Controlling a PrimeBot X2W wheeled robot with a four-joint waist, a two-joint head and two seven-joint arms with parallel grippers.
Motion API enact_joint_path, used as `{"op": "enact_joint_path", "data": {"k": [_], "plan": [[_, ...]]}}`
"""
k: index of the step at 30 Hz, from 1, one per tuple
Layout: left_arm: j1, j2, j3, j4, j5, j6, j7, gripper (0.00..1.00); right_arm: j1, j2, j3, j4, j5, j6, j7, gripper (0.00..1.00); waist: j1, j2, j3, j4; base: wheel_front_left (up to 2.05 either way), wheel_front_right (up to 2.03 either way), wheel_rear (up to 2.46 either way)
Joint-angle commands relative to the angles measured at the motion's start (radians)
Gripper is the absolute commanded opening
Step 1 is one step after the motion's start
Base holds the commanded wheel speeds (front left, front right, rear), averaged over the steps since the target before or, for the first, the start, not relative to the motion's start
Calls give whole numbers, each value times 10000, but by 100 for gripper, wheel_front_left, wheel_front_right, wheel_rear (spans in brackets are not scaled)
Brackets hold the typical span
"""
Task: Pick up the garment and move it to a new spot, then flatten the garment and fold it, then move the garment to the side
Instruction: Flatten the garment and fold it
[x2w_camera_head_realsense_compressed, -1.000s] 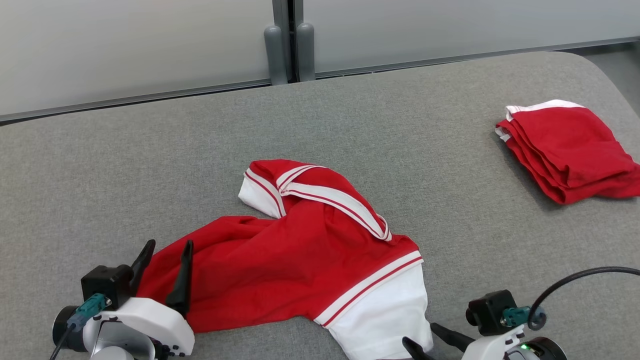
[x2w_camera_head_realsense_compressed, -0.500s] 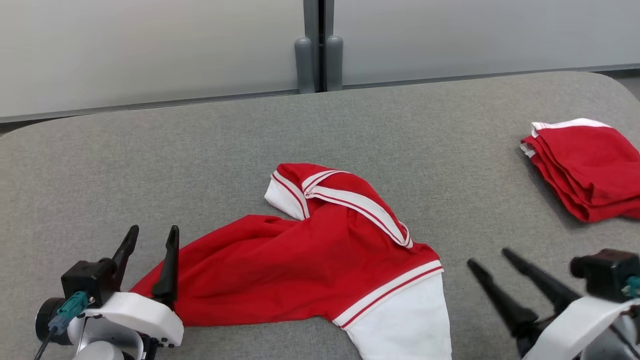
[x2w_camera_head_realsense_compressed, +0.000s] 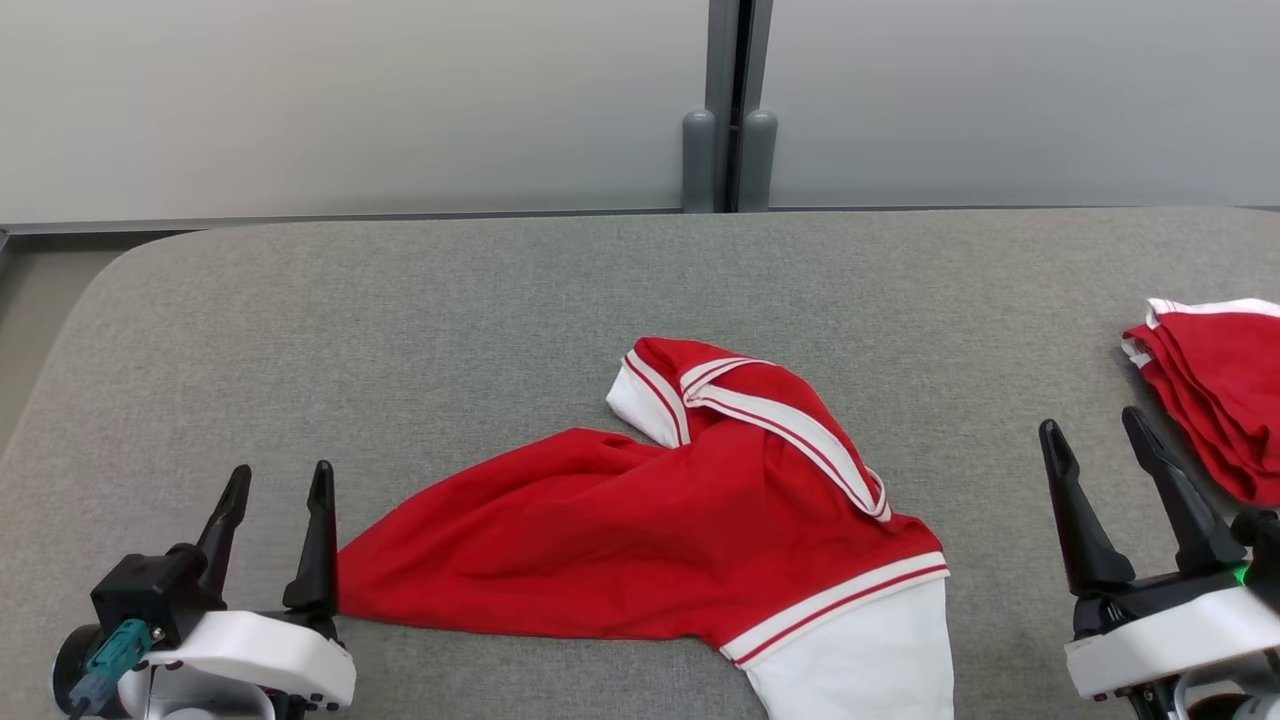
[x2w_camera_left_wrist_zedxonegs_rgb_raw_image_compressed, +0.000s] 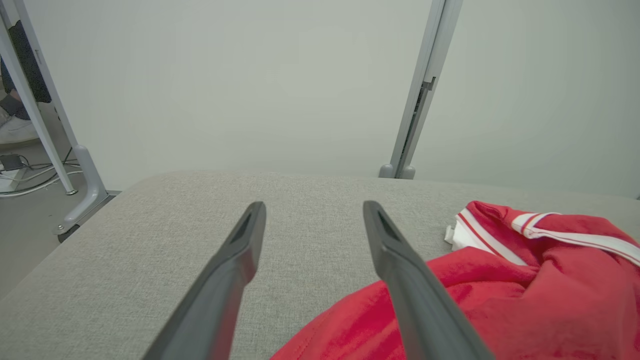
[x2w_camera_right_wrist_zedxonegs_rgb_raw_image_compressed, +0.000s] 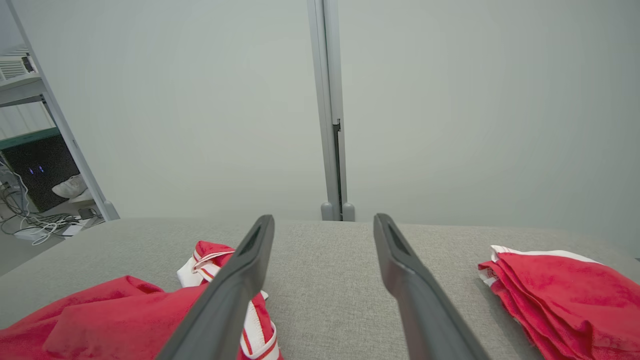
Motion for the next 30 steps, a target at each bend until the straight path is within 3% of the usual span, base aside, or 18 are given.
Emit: {"op": "enact_joint_path", "data": {"k": [1,13,30], "plan": [[103,-51,153,-47,140,-66,-64,100,-61,50,-12,345,-126,3,-321,100,0,0,-67,180,0,0,0],[1532,-1007,1858,-693,1299,-484,-75,100,614,812,-478,1580,-540,3,-1142,100,0,0,-592,46,0,0,0],[2211,-1678,2779,-548,2373,-1299,-75,100,684,703,-115,2047,-556,3,-1089,100,0,0,-851,-210,0,0,0]]}}
